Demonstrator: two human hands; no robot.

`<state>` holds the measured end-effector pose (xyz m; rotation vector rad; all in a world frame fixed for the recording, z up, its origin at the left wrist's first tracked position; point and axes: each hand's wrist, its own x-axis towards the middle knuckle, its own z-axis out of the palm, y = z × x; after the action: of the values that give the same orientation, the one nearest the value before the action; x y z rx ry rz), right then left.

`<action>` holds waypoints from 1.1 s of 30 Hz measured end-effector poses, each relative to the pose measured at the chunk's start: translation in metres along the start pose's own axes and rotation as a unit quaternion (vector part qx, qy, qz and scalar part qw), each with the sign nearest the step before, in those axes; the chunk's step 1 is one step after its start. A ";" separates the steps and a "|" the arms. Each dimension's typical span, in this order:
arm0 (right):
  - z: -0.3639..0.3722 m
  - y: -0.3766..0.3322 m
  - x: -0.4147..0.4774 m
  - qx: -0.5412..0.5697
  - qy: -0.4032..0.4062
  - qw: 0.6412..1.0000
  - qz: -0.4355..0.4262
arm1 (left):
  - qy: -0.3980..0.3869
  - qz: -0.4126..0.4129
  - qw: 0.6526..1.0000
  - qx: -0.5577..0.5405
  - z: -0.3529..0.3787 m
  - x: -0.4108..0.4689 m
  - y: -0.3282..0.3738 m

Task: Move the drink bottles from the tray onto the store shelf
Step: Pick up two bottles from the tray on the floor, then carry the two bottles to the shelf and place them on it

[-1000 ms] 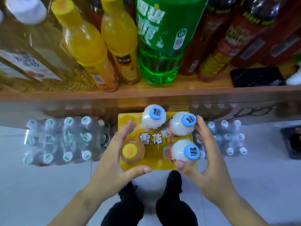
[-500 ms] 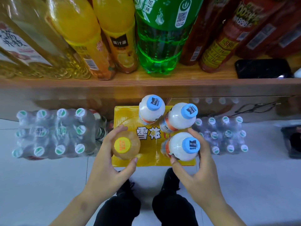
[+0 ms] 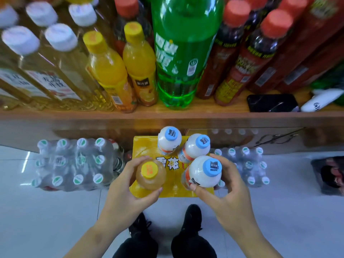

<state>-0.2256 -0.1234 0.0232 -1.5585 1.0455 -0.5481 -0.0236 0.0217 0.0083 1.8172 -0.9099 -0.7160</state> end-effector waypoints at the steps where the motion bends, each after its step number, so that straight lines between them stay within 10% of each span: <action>1: -0.003 -0.011 0.001 0.004 -0.004 1.000 -0.001 | 0.000 0.002 1.000 0.000 -0.004 0.000 0.011; 33: -0.145 -0.449 0.040 0.106 -0.116 0.963 -0.220 | 0.027 0.228 0.961 -0.151 -0.161 0.064 0.440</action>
<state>-0.1757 -0.2429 0.4783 -1.6219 0.4431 -0.7323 0.0173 -0.0737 0.4694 1.2884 -1.0699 -0.4764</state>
